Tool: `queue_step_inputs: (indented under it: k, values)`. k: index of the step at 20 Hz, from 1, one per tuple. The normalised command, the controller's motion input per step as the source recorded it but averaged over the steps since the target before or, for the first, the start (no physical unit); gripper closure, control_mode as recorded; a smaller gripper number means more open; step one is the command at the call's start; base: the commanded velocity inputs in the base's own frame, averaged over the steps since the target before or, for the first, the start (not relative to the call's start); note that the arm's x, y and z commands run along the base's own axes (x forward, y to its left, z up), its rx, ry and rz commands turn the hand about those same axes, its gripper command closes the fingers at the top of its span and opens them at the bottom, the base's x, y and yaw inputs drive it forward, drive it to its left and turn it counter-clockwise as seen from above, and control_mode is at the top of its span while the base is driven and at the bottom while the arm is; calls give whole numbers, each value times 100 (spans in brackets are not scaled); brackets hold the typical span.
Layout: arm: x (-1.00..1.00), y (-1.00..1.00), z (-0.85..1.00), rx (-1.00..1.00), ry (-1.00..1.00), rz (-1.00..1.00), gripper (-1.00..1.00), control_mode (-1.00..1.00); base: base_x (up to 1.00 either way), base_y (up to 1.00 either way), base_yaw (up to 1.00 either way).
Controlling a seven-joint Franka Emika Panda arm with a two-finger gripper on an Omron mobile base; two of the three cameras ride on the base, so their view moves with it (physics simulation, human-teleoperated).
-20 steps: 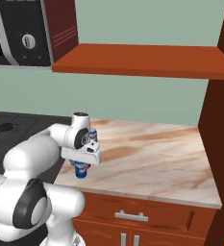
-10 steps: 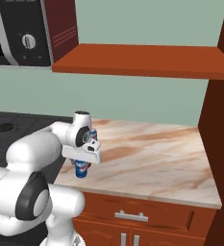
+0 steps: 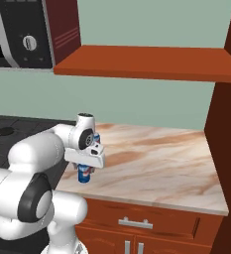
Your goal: Four empty soda cans are scattered around the kitchen. Gather all the cans and cluster them next to the stove for recycling.
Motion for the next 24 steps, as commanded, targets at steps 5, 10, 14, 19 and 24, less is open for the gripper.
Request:
queue_step_inputs:
  k: [5,10,14,19,24]
  values:
    - [-7,0,7,0,-7,0,-100,-100,0,0,0]
    - [-27,0,30,0,-10,0,-100,-100,0,0,0]
    - [-37,0,25,0,-14,0,-100,-100,0,0,0]
    - [-18,0,28,0,-13,0,-100,-100,0,0,0]
    - [-11,0,38,0,-8,0,-100,-100,0,0,0]
